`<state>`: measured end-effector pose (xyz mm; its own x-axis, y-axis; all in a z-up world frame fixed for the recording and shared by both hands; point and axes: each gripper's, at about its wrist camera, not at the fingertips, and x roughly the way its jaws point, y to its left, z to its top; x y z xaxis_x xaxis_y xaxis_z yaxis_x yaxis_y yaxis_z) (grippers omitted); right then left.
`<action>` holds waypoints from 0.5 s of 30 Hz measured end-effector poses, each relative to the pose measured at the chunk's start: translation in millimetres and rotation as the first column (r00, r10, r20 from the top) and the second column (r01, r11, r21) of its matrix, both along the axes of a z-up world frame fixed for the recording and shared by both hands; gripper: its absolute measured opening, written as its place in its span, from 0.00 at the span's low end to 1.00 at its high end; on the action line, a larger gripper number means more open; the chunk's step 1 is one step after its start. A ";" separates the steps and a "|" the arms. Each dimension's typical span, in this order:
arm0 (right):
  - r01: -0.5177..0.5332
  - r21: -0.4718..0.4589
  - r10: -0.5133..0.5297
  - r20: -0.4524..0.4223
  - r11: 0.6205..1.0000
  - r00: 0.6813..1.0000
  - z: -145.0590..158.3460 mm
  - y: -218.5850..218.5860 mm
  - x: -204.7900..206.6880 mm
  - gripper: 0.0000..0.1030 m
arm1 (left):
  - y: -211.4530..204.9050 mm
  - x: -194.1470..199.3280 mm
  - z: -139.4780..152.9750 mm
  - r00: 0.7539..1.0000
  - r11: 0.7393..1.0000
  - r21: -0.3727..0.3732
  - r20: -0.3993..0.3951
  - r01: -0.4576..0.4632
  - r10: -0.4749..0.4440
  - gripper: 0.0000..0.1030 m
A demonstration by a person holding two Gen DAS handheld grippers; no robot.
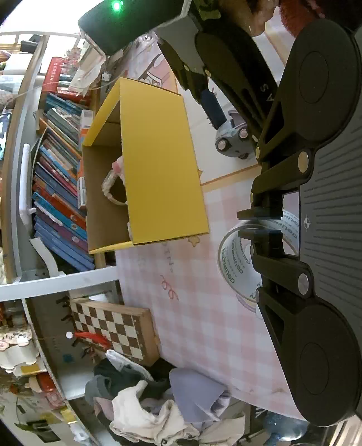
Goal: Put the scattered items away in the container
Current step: 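Lift the tape roll with the left tool while the right tool grasps the toy car, then carry the tape roll and toy car over the yellow box with both tools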
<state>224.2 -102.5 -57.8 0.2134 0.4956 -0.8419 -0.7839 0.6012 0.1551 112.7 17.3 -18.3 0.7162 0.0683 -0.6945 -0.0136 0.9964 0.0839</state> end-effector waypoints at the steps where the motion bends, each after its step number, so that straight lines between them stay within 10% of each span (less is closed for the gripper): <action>1: 0.002 -0.006 -0.002 -0.009 1.000 1.000 -1.9 1.1 1.4 0.70 | 0.2 0.0 -0.2 1.000 1.000 0.000 -0.002 0.002 -0.002 0.04; 6: 0.022 -0.025 -0.023 -0.013 0.999 1.000 -5.7 1.2 1.4 0.51 | -0.9 1.0 -1.6 1.000 1.000 -0.002 -0.011 0.020 -0.020 0.04; 15: 0.043 0.027 -0.044 0.015 0.999 0.999 5.6 -16.4 -1.7 0.50 | -6.4 5.2 0.5 0.997 0.997 -0.009 0.003 0.072 -0.072 0.04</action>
